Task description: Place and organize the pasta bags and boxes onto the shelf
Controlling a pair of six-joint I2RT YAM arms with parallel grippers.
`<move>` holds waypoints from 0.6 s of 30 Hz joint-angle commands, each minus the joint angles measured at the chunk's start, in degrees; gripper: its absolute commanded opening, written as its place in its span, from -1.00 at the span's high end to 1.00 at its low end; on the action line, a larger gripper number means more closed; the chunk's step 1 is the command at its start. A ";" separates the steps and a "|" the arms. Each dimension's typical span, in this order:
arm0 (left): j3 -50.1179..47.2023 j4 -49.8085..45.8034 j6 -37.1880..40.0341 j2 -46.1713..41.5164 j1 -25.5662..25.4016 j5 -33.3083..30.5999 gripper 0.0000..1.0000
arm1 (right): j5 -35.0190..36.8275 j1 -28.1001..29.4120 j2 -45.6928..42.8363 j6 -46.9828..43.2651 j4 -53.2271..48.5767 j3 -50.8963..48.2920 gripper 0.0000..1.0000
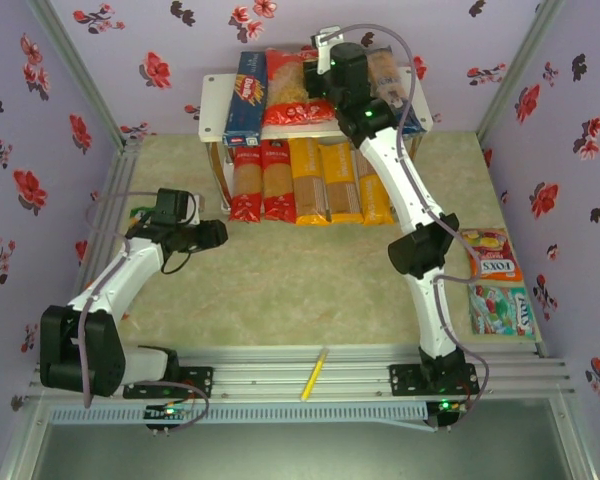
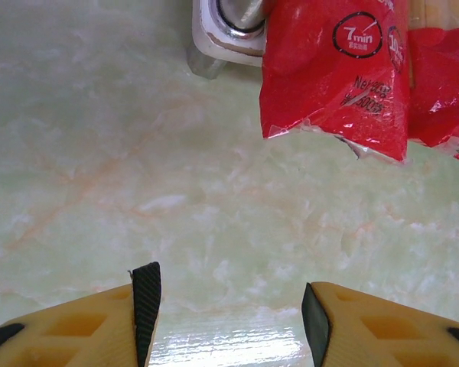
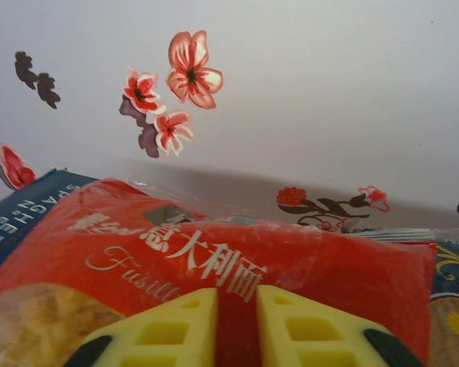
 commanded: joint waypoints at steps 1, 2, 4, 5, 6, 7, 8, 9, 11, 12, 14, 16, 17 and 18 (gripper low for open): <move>1.93 0.42 1.16 0.88 0.59 1.02 -0.08 | -0.50 -0.75 1.49 0.30 -5.48 0.67 0.42; 1.93 0.54 1.01 0.84 0.56 1.06 -0.09 | -0.53 -0.76 1.20 0.28 -5.51 0.67 0.35; 1.84 0.79 0.77 0.81 0.56 1.06 -0.09 | -0.57 -0.75 0.50 0.41 -5.27 0.51 0.25; 1.75 0.95 0.68 0.83 0.56 1.13 -0.09 | -0.51 -0.73 0.02 0.58 -4.89 0.41 0.18; 1.71 1.10 0.48 0.71 0.58 1.15 -0.09 | -0.54 -0.76 -0.57 0.86 -4.36 0.05 0.08; 1.51 1.33 0.33 0.55 0.58 1.15 -0.09 | -0.64 -0.76 -1.23 1.10 -3.42 -0.61 0.00; 1.34 1.55 0.24 0.43 0.56 1.15 -0.09 | -0.79 -0.74 -2.03 1.30 -2.19 -1.49 -0.07; 1.07 1.97 0.13 0.15 0.60 1.07 -0.08 | -0.92 -0.71 -3.08 1.57 -0.46 -2.89 -0.15; 0.43 3.06 -0.02 -0.29 0.56 0.98 -0.08 | -1.01 -0.68 -5.32 2.23 3.78 -5.97 -0.28; 0.08 3.62 -0.22 -0.55 0.60 0.89 -0.08 | -1.14 -0.72 -6.54 2.45 6.28 -7.80 -0.36; -0.50 4.81 -0.50 -0.75 0.62 0.63 -0.08 | -1.69 -0.73 -8.68 3.10 10.98 -10.66 -0.44; -1.01 5.99 -0.75 -1.03 0.68 0.30 -0.08 | -2.85 -0.68 -10.47 3.59 15.22 -12.44 -0.54; -1.19 6.40 -0.84 -1.16 0.64 0.06 -0.08 | -3.29 -0.63 -11.25 3.78 16.92 -13.09 -0.58; -1.31 6.95 -0.94 -1.29 0.63 -0.25 -0.08 | -3.68 -0.67 -12.14 3.95 19.10 -13.69 -0.62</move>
